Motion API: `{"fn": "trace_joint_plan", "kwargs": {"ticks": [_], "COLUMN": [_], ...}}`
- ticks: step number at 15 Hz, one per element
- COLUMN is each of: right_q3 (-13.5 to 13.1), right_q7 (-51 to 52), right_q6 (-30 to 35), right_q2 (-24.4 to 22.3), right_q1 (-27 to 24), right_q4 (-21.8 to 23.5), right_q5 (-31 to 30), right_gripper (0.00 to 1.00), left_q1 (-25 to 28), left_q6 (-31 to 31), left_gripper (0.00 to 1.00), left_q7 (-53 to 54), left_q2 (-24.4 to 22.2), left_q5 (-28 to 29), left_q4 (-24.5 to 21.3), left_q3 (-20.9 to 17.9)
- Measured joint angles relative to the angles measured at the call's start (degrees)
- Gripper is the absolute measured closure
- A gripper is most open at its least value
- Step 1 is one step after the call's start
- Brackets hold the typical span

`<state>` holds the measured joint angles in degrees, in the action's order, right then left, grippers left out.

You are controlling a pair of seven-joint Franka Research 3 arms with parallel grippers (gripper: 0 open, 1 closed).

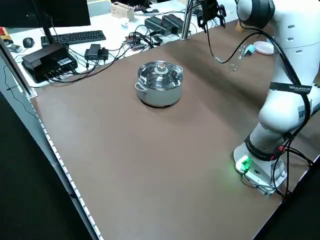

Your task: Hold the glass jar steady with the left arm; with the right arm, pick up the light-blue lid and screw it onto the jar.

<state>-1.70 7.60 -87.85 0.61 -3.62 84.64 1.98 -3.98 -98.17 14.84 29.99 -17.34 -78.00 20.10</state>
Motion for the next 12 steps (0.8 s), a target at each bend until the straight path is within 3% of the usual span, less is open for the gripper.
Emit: {"fn": "trace_joint_plan", "kwargs": {"ticks": [4, 8, 12], "right_q3": [0.01, 0.01, 0.01], "right_q7": [0.00, 0.00, 0.00], "right_q6": [0.00, 0.00, 0.00], "right_q2": [0.00, 0.00, 0.00], "right_q1": [0.00, 0.00, 0.00], "right_q4": [0.00, 0.00, 0.00], "right_q5": [0.00, 0.00, 0.00], "right_gripper": [0.00, 0.00, 0.00], "left_q1": [3.12, 3.77, 3.74], "left_q6": [-0.01, -0.01, -0.01], "left_gripper": [0.00, 0.00, 0.00], "left_q7": [12.92, 22.61, 42.01], "left_q2": [3.70, 7.07, 10.92], "left_q5": [-15.52, -25.17, -34.53], "left_q4": [0.03, 0.32, 0.65], "left_q3": [-0.04, 0.00, 0.05]}}
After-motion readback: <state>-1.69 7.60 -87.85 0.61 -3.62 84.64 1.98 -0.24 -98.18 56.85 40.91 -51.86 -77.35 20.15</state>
